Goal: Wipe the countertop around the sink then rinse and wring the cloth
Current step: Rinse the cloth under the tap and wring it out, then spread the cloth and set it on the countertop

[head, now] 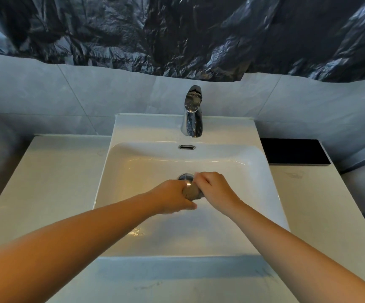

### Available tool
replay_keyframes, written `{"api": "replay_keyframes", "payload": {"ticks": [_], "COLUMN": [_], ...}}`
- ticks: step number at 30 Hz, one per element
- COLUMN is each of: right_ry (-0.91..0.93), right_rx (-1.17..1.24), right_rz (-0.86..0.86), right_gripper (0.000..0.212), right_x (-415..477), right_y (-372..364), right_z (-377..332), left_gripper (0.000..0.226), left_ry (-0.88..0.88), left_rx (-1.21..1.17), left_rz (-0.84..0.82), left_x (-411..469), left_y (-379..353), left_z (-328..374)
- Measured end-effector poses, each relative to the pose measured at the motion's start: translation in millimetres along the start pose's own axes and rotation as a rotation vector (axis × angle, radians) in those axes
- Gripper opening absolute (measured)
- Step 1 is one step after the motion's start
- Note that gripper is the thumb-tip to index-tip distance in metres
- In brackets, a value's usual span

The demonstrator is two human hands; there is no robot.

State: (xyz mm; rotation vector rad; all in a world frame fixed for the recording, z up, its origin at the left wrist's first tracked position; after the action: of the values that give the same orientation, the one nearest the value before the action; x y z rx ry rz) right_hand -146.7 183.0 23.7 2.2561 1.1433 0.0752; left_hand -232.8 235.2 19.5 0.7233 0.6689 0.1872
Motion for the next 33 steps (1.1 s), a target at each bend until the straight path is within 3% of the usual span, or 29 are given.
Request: {"api": "replay_keyframes", "payload": {"ticks": [3, 6, 11, 15, 21, 23, 25, 27, 28, 30, 33], "right_ry": [0.121, 0.056, -0.002, 0.166, 0.381, 0.268, -0.058, -0.411, -0.479, -0.391, -0.03], "right_rx": [0.104, 0.364, 0.542, 0.372, 0.027, 0.183, 0.421, 0.568, 0.62, 0.62, 0.386], "right_rz": [0.041, 0.099, 0.064, 0.185, 0.359, 0.426, 0.429, 0.228, 0.15, 0.169, 0.363], "right_gripper": [0.028, 0.011, 0.042, 0.042, 0.021, 0.014, 0.02, 0.032, 0.034, 0.027, 0.014], "right_x": [-16.5, -36.4, -78.7, -115.8, -171.0, -178.0, -172.8, -171.0, -173.6, -172.7, -175.3], "right_y": [15.4, 31.2, 37.1, 44.4, 48.0, 51.5, 49.4, 26.3, 19.3, 26.3, 60.4], "right_z": [-19.5, -20.7, -23.7, -47.9, -85.1, -74.3, -42.5, -15.7, -12.5, -18.2, -42.4], "left_gripper": [0.024, 0.034, 0.027, 0.034, 0.042, 0.044, 0.041, 0.036, 0.035, 0.036, 0.038], "left_ry": [0.035, 0.065, 0.029, -0.041, 0.042, 0.003, -0.07, -0.127, -0.151, -0.182, -0.178], "left_rx": [-0.299, -0.587, -0.794, -0.766, -0.956, -0.926, -0.895, -0.908, -0.903, -0.872, -0.842], "left_rz": [-0.075, -0.032, 0.099, 0.298, 0.327, 0.298, 0.282, 0.309, 0.324, 0.326, 0.268], "left_x": [-20.0, -42.2, -71.9, -86.7, -99.4, -105.5, -112.2, -119.7, -122.9, -127.1, -127.9], "left_y": [2.6, 11.3, 15.9, 31.1, 36.6, 35.7, 36.6, 40.7, 43.4, 46.3, 44.0], "left_z": [-1.3, -9.1, -19.1, -20.1, -29.4, -23.6, -13.8, -6.1, -2.6, 4.2, 11.5]}}
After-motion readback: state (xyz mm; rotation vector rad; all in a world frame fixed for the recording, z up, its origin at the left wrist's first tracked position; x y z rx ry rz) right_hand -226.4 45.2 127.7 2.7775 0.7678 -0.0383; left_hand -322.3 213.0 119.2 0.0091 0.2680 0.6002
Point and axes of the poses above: each hand's wrist, its own x-axis towards the middle knuckle, its own y-axis out of the back of the hand, z = x × y, the point moved 10 cm from there along x, towards the middle knuckle, and after that the axes turned 5 degrees about z, right-handed, at the moved point
